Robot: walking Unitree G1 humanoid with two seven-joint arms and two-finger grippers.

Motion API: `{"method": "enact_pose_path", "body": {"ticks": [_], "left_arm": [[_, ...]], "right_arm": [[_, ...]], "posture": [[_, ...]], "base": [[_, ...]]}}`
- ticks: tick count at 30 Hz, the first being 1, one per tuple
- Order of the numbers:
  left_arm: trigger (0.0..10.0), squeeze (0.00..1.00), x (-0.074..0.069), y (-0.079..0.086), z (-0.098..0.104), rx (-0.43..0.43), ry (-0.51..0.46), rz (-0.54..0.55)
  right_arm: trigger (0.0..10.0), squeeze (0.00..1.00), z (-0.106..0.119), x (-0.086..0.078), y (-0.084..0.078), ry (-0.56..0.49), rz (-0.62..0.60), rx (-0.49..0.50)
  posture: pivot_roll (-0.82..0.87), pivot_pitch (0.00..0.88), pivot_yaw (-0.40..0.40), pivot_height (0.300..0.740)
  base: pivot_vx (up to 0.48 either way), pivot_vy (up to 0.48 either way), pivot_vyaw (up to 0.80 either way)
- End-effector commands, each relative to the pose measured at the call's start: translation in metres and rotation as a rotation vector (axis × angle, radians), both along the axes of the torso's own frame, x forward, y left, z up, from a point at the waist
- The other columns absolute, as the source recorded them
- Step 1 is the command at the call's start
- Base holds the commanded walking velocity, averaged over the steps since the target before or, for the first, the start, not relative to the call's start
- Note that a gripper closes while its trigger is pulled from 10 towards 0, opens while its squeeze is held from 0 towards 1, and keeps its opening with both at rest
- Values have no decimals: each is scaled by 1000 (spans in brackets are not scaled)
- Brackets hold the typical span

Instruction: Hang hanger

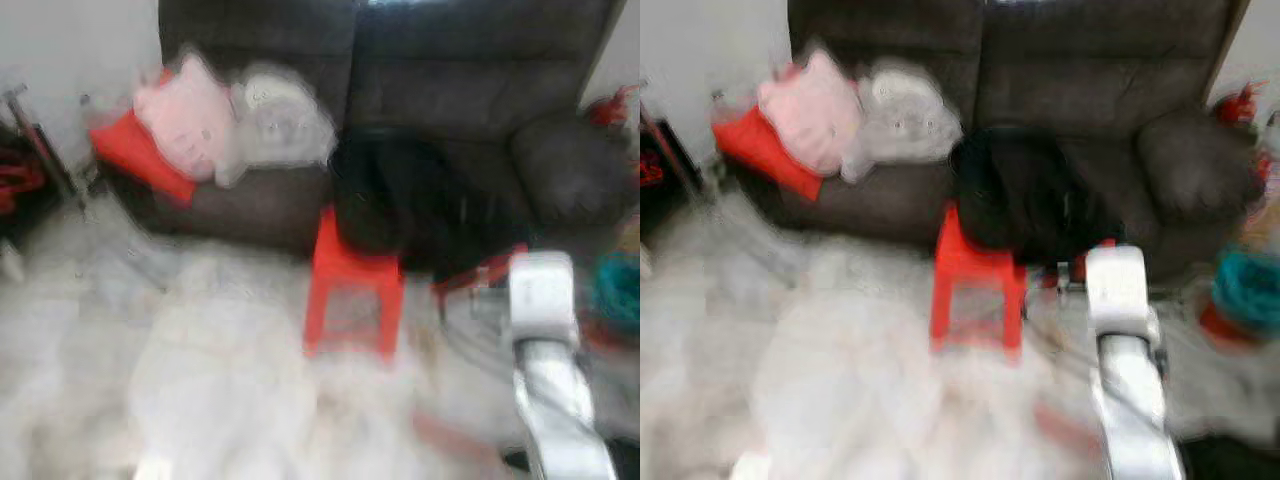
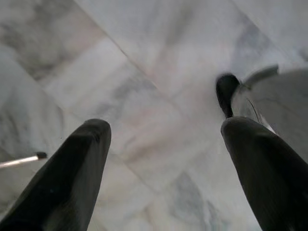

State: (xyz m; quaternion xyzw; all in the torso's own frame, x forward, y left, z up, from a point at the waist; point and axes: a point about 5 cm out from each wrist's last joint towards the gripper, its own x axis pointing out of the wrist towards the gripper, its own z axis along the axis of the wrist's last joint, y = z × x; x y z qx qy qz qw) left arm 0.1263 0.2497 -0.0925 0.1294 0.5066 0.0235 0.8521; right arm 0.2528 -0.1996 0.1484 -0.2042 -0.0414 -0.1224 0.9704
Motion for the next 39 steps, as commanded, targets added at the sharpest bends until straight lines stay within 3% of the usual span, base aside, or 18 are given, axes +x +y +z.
{"method": "enact_pose_path", "body": {"ticks": [1, 8, 14, 15, 18, 19, 20, 22, 23, 25, 27, 29, 32, 36, 39], "left_arm": [[10000, 0, -4, 0, -2, 0, 17, 1], [10000, 0, -3, 0, -1, 2, 13, 3], [10000, 0, -2, 0, -1, 8, 17, -1], [10000, 0, -2, 0, -1, 9, 18, -2], [10000, 0, -2, 0, -1, 10, 18, -3], [10000, 0, -2, 0, -1, 10, 19, -2], [10000, 0, -2, 0, -1, 10, 19, -2], [10000, 0, -3, 0, -1, 10, 19, -1], [10000, 0, -3, 0, -1, 10, 19, -1], [10000, 0, -3, 0, -1, 9, 19, -2], [10000, 0, -3, 0, -1, 8, 19, -2], [10000, 0, -3, 0, -1, 8, 20, -3], [10000, 0, -2, 0, -1, 7, 22, -4], [10000, 0, -2, -1, -1, 6, 24, -4], [10000, 0, -2, -1, -1, 4, 26, -6]], "right_arm": [[10000, 0, 9, 1, -2, -38, -7, -15], [10000, 0, 15, 3, 4, -68, 20, -22], [10000, 0, 16, 5, 20, -79, 110, -35], [10000, 0, 14, 6, 31, -66, 177, -49], [10000, 0, 11, 6, 44, -46, 272, -20], [10000, 0, 8, 6, 54, -21, 356, 41], [10000, 0, 8, 6, 54, -21, 356, 41], [10000, 0, 9, 2, 74, 14, 531, 141], [10000, 0, 9, 2, 74, 14, 531, 141], [10000, 0, 4, -9, 97, 98, 750, 177], [10000, 0, 2, -12, 101, 115, 799, 178], [10000, 0, 1, -20, 108, 157, 900, 275], [10000, 0, -2, -28, 112, 212, 1000, 311], [10000, 0, -15, -22, 98, 236, 913, 363], [10000, 0, -54, -2, 64, 358, 574, 372]], "posture": [[-136, 11, 0, 740], [-135, 10, 0, 740], [-135, 11, 2, 740], [-134, 12, 2, 740], [-133, 13, 2, 740], [-133, 13, 2, 740], [-133, 13, 2, 740], [-133, 14, 1, 740], [-133, 14, 1, 740], [-135, 15, 0, 740], [-135, 15, 0, 740], [-135, 15, 0, 740], [-133, 16, -1, 740], [-135, 16, -1, 740], [-138, 14, -1, 740]], "base": [[-304, 0, 0], [-253, 0, 0], [0, 0, 0], [0, 0, 0], [0, 0, 0], [0, 0, 0], [0, 0, 0], [0, 0, 0], [0, 0, 0], [0, 0, 0], [0, 0, 0], [0, 0, 0], [0, 0, 0], [0, 0, 0], [0, 0, 0]]}}
